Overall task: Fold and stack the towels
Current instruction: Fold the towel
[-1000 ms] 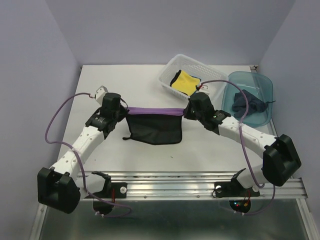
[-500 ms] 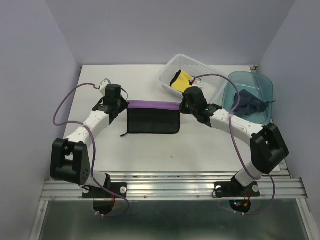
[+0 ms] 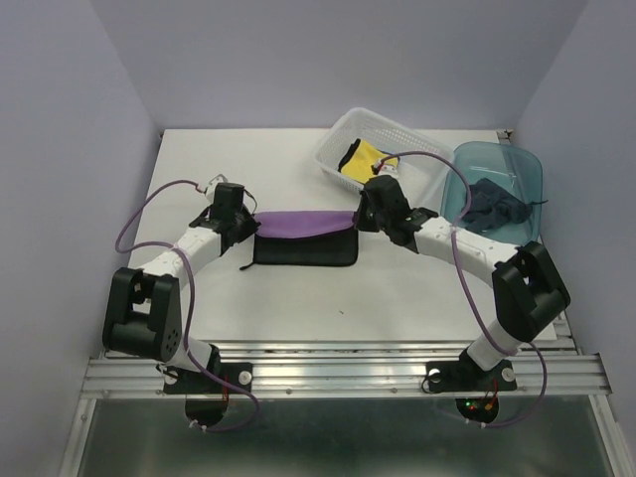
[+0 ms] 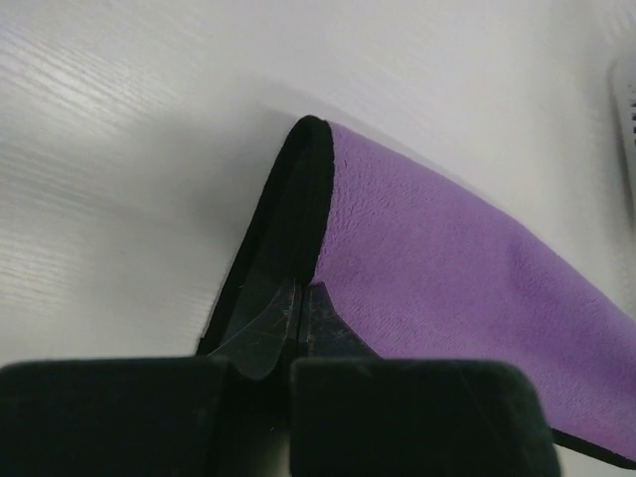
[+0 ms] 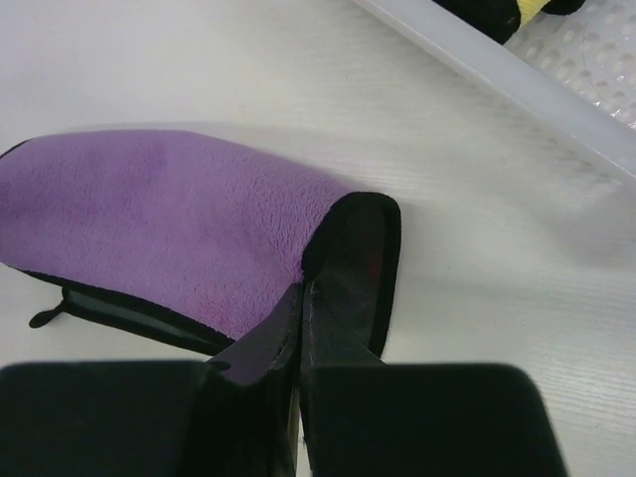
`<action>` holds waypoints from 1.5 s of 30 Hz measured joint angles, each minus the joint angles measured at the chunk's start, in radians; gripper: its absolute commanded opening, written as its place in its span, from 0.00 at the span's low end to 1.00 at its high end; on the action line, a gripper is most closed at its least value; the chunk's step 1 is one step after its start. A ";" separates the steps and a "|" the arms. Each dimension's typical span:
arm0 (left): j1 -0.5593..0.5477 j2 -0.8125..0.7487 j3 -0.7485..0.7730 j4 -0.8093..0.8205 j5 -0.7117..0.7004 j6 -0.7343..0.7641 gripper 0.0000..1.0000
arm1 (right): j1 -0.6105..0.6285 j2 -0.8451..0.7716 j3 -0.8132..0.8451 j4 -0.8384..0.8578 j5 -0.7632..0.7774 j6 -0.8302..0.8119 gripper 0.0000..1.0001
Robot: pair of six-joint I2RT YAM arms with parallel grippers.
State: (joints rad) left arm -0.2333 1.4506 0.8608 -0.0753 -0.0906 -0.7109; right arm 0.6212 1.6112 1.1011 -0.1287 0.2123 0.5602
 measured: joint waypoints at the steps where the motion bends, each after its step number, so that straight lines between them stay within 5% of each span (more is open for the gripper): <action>1: 0.000 0.000 -0.007 -0.002 0.001 0.000 0.00 | 0.000 0.000 -0.005 -0.001 -0.007 0.005 0.01; 45: 0.000 0.072 -0.078 -0.060 0.009 0.001 0.00 | 0.000 0.072 -0.149 0.008 -0.162 0.070 0.01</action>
State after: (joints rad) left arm -0.2333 1.5227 0.7826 -0.1352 -0.0814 -0.7101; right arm 0.6212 1.6829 0.9520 -0.1204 0.0505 0.6300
